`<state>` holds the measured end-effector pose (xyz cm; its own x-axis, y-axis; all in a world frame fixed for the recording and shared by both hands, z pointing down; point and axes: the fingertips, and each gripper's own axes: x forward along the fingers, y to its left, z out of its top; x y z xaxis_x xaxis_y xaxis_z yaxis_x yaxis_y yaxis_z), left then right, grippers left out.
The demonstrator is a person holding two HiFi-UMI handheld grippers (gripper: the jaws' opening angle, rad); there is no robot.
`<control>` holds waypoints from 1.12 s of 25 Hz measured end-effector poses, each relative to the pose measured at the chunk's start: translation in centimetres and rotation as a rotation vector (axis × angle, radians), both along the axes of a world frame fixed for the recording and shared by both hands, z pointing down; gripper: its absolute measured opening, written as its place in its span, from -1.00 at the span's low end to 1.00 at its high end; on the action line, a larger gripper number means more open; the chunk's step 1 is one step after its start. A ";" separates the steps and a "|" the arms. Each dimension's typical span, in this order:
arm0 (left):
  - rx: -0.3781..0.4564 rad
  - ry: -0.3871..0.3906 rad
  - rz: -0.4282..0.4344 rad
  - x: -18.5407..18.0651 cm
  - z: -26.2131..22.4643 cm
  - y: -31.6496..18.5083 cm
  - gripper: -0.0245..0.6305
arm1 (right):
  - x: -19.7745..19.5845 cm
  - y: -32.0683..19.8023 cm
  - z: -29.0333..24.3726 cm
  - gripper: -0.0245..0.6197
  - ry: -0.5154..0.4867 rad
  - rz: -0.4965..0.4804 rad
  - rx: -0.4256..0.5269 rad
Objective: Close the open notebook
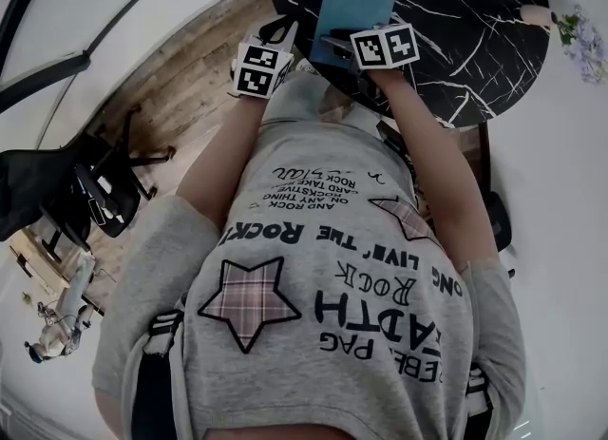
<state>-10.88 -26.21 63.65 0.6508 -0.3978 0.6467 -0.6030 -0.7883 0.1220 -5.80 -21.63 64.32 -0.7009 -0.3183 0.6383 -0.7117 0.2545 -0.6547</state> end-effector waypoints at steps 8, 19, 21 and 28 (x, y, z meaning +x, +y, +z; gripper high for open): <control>-0.010 0.097 0.049 2.5 -2.0 -0.3 -0.81 | 2.3 -0.3 -1.8 -0.54 0.009 0.037 0.027; 0.140 0.172 0.162 6.9 -8.7 -2.0 -0.90 | 10.8 -1.7 -10.2 -0.84 0.082 0.131 0.282; 0.166 0.199 0.176 7.6 -10.5 -2.5 -0.90 | 12.3 -1.5 -12.4 -0.85 0.106 0.151 0.344; 0.247 0.304 0.147 8.9 -17.1 -3.9 -0.90 | 16.6 -0.2 -20.1 -0.86 0.156 0.262 0.545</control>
<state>-1.99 -30.13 46.56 0.8590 -0.4054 0.3128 -0.4475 -0.8912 0.0738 10.84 -21.84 44.18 -0.4670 -0.7759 0.4242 -0.8727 0.3270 -0.3626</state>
